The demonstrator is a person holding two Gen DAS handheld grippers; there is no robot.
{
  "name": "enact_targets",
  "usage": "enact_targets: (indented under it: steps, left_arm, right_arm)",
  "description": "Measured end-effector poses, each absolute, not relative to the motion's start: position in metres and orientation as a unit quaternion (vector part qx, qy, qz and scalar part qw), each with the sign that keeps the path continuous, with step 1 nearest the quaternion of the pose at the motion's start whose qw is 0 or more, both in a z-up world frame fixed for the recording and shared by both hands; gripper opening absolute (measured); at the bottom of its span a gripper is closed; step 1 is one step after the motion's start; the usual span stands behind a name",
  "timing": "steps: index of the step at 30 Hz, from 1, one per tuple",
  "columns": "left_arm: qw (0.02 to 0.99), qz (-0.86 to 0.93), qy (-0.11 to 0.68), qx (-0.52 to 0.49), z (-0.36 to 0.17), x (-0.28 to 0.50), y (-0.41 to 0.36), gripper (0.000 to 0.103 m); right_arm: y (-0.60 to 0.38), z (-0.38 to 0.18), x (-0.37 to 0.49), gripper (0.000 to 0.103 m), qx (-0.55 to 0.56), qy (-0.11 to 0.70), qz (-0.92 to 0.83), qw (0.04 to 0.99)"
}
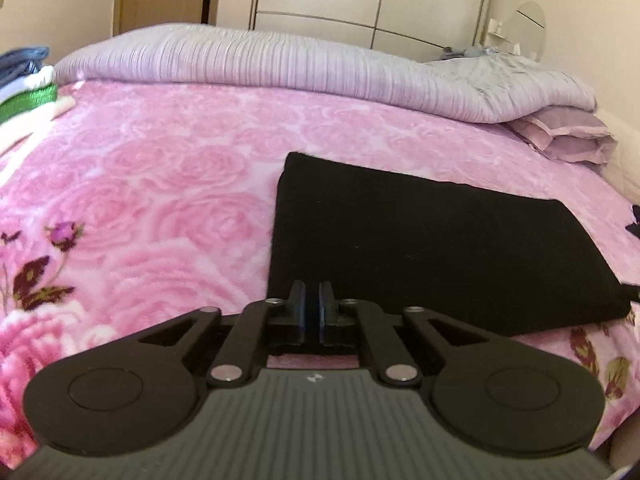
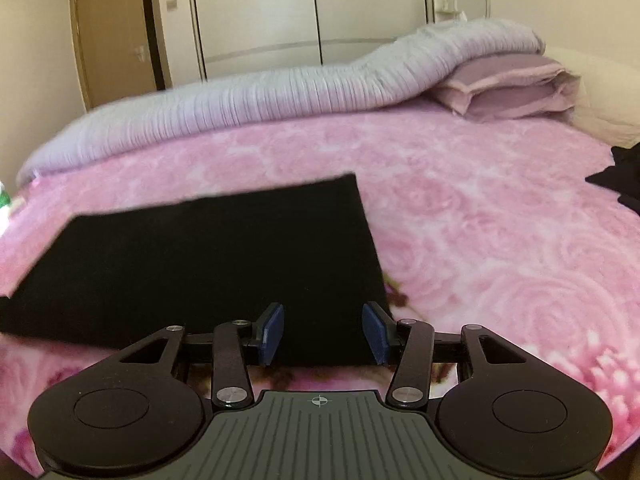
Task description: Fold clothes
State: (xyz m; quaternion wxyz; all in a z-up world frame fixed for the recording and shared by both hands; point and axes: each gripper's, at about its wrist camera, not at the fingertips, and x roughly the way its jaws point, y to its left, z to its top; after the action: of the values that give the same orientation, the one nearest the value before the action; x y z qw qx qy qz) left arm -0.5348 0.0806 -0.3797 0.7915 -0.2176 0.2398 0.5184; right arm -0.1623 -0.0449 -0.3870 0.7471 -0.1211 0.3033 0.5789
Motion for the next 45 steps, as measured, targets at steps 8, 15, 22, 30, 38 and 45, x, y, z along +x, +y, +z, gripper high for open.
enact_targets:
  steps: [8,15,22,30,38,45]
  left_arm:
    - [0.764,0.537,0.240,-0.264,-0.388,-0.538,0.083,0.007]
    - [0.732,0.546,0.283,-0.294,-0.376,-0.522,0.038,0.029]
    - [0.724,0.540,0.320,-0.286,-0.370,-0.515,-0.005,0.032]
    - [0.736,0.550,0.305,-0.250,-0.342,-0.521,-0.033,0.045]
    - [0.744,0.548,0.302,-0.234,-0.330,-0.524,-0.059,0.047]
    - [0.751,0.552,0.296,-0.211,-0.315,-0.523,-0.081,0.049]
  right_arm:
    - [-0.054,-0.381,-0.164,0.045,-0.131,0.327,0.519,0.779]
    - [-0.090,-0.377,-0.174,0.045,-0.120,0.387,0.498,0.766]
    - [-0.099,-0.369,-0.210,0.045,-0.159,0.397,0.503,0.751]
    - [-0.116,-0.352,-0.236,0.051,-0.166,0.382,0.507,0.755]
    - [-0.132,-0.334,-0.255,0.055,-0.165,0.367,0.515,0.757]
    - [-0.149,-0.322,-0.267,0.056,-0.160,0.353,0.525,0.758]
